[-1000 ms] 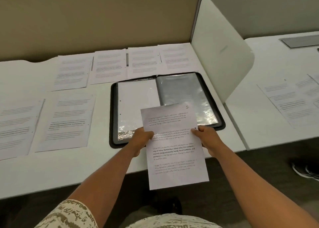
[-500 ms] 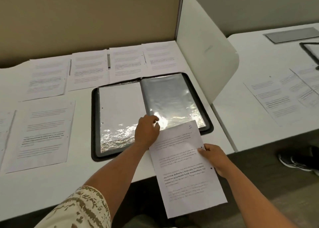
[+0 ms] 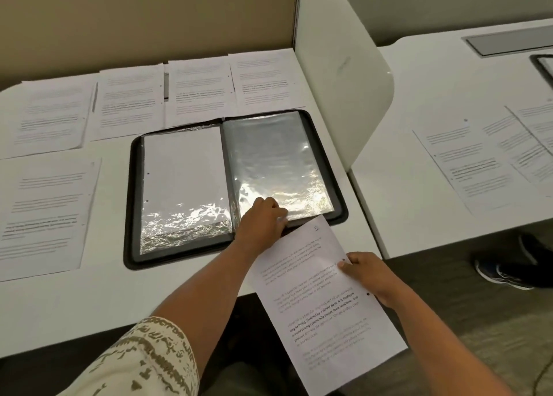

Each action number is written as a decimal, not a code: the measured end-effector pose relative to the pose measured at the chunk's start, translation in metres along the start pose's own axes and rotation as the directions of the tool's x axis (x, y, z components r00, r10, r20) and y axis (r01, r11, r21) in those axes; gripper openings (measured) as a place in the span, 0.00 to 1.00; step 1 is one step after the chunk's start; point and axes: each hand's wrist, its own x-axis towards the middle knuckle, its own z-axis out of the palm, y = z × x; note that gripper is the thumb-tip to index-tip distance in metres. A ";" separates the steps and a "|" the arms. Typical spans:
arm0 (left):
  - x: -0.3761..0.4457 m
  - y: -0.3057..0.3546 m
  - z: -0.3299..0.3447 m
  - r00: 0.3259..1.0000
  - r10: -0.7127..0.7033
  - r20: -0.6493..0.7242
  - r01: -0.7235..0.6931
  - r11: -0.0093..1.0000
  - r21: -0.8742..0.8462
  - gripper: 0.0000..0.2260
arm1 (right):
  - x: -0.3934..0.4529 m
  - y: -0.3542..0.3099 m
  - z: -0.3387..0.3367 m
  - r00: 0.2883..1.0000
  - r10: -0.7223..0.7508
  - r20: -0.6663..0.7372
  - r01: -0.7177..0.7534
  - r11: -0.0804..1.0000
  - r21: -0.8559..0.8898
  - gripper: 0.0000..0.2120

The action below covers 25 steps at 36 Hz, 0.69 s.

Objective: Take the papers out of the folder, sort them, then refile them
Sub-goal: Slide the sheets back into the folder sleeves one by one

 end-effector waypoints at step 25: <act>0.014 -0.002 -0.018 0.996 -0.076 0.051 0.079 0.995 -0.053 0.08 | -0.001 -0.019 0.001 0.995 -0.056 -0.087 0.051 0.997 -0.053 0.13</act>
